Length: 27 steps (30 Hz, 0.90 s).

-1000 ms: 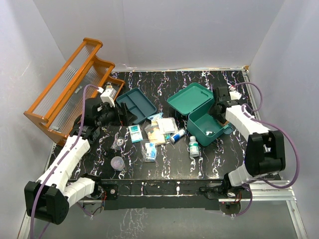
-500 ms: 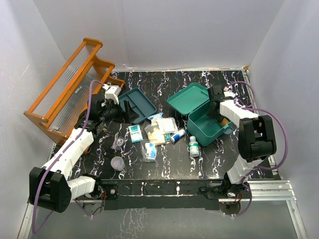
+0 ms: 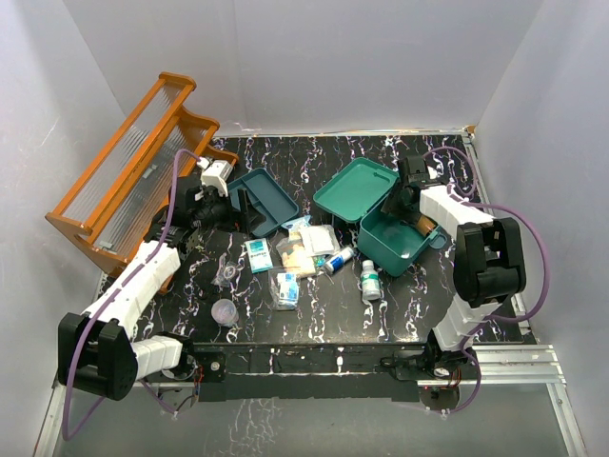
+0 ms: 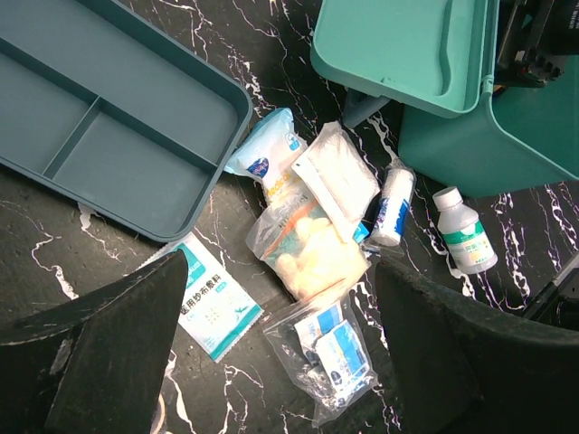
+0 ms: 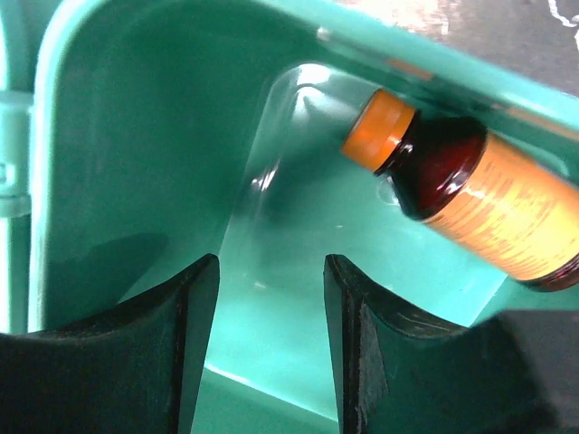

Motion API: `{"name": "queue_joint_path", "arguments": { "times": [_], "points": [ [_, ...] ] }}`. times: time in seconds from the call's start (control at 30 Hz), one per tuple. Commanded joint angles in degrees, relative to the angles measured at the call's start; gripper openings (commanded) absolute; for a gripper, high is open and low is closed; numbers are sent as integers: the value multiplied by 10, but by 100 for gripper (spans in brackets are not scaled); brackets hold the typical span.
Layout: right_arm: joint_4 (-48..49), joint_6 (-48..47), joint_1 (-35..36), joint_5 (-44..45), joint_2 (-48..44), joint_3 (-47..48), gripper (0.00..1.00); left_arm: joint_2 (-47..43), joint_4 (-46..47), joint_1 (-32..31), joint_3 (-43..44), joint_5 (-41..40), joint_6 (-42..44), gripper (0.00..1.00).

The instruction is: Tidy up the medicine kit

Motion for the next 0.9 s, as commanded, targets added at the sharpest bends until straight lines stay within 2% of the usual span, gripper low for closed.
{"name": "queue_joint_path", "arguments": {
  "times": [0.0, 0.2, 0.5, 0.63, 0.77, 0.87],
  "points": [
    [57, -19, 2, -60, -5, 39, 49, -1, 17, -3, 25, -5, 12, 83],
    [64, -20, 3, -99, 62, 112, 49, 10, 13, -3, 38, -9, 24, 84],
    [107, 39, 3, -118, 129, 178, 50, 33, 4, -3, 66, -33, 48, 85],
    [93, 39, 3, -88, 155, 204, 49, 59, 1, -3, 91, -35, 44, 85],
    [97, 1, 3, -38, 140, 194, 48, 80, 36, -3, 104, -39, 14, 85],
    [56, -29, 3, -16, 125, 212, 48, 100, 65, -3, 125, -48, -23, 85]
  ]
}}
